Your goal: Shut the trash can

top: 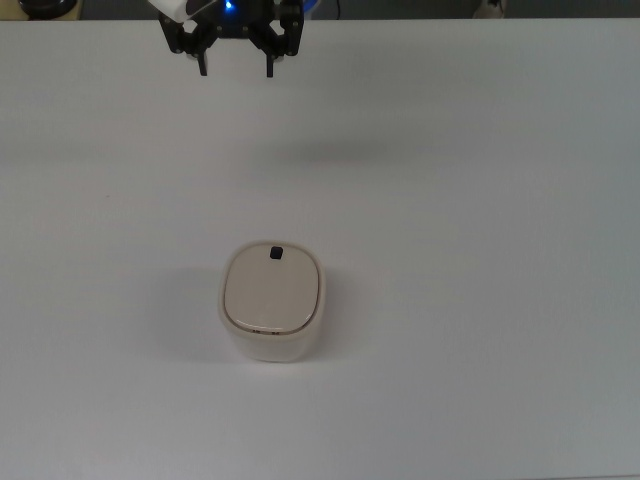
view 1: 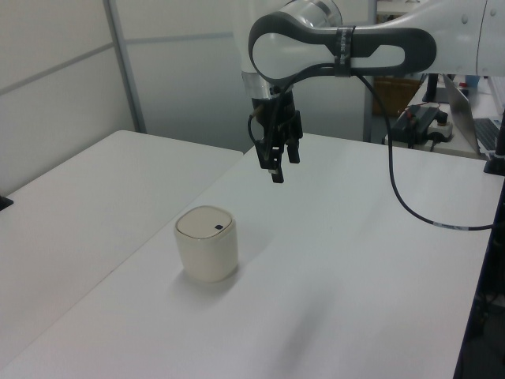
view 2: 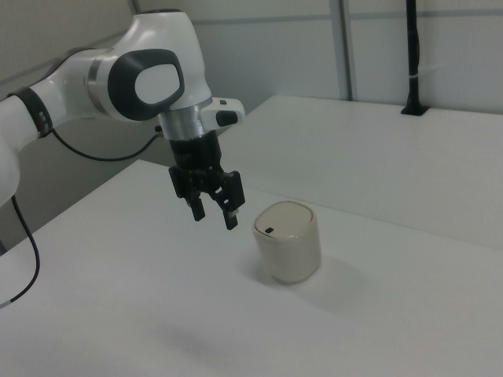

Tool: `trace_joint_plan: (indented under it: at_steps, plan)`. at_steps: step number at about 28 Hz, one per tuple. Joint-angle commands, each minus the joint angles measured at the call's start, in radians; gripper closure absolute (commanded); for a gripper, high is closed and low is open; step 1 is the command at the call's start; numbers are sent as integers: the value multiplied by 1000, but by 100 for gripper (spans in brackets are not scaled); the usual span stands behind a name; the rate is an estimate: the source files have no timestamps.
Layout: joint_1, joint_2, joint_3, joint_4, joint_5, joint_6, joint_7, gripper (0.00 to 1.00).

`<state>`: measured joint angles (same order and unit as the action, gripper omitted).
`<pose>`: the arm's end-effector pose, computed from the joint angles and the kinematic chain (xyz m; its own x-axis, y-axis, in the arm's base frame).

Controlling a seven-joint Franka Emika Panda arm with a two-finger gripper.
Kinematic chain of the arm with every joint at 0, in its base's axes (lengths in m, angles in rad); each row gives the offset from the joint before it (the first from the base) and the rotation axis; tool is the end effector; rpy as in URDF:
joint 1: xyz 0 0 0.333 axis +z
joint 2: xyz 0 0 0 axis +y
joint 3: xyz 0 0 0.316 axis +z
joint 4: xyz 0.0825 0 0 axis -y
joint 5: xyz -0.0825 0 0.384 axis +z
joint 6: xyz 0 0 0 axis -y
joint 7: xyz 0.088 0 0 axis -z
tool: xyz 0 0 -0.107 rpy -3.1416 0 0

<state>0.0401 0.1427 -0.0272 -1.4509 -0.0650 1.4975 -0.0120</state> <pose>0.5897 0.0014 0.5931 0.9951 0.0200 -0.0965 0.0266 -0.9974 0.0677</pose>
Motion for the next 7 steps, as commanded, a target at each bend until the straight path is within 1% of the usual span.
trace_joint_plan:
  at_steps: [1, 7]
  plan:
    - [3, -20, -5, -22, -24, 0, -19, 0]
    - [1, -22, -5, -20, -24, 1, -11, 0]
